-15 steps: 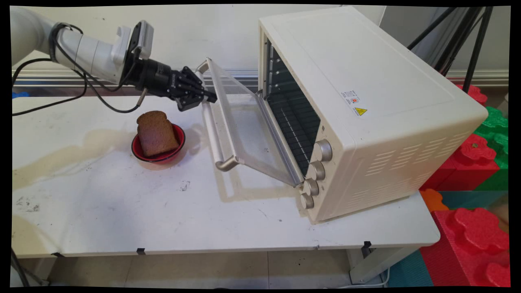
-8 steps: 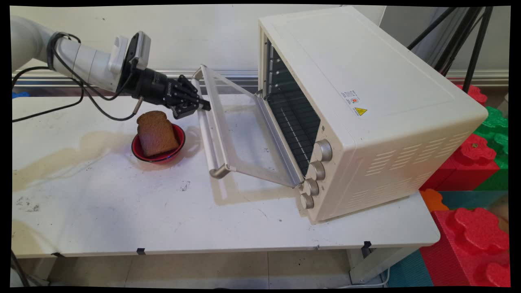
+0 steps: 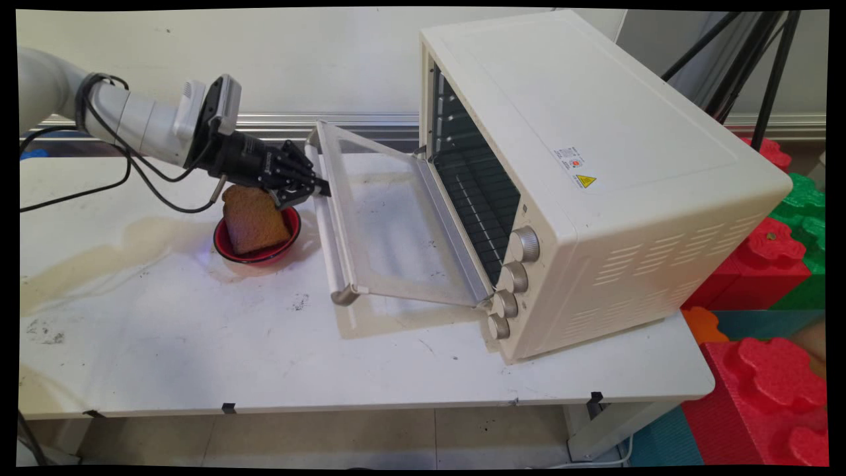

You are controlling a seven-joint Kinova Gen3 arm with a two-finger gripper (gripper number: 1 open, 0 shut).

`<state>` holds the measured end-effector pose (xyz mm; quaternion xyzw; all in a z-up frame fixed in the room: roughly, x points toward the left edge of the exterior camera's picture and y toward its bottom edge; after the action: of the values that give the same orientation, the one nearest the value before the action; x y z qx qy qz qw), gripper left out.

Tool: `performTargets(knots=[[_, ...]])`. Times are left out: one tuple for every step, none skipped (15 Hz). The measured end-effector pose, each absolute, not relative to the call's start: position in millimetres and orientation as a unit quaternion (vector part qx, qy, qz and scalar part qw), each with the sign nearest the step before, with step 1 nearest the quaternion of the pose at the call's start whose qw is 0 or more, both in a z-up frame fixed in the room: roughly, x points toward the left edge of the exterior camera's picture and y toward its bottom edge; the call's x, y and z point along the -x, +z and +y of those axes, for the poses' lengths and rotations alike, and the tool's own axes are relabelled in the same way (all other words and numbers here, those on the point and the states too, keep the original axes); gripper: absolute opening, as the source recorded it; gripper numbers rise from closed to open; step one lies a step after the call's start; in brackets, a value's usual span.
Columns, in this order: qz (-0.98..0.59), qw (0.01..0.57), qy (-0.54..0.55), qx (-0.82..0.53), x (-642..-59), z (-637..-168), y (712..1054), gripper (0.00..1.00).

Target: Open the oven

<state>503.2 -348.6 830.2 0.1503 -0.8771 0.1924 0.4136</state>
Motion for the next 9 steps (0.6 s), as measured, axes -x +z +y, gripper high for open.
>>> performTargets(knots=[[-0.878, 0.412, 0.192, -0.15, -504.7, -347.5, 827.5, 0.0], [-0.879, 0.41, 0.191, -0.151, -505.8, -346.6, 825.7, 0.0], [-0.88, 0.409, 0.191, -0.151, -507.1, -345.5, 823.2, 0.0], [-0.88, 0.407, 0.19, -0.151, -507.8, -344.7, 821.5, 0.0], [-0.881, 0.406, 0.189, -0.151, -508.9, -343.6, 819.1, 0.0], [-0.882, 0.405, 0.189, -0.151, -509.5, -342.8, 817.5, 0.0], [-0.883, 0.404, 0.188, -0.151, -510.4, -341.8, 815.5, 0.0], [-0.883, 0.402, 0.188, -0.151, -511.2, -340.7, 813.8, 0.0], [-0.884, 0.402, 0.187, -0.151, -511.9, -339.8, 812.2, 0.0]])
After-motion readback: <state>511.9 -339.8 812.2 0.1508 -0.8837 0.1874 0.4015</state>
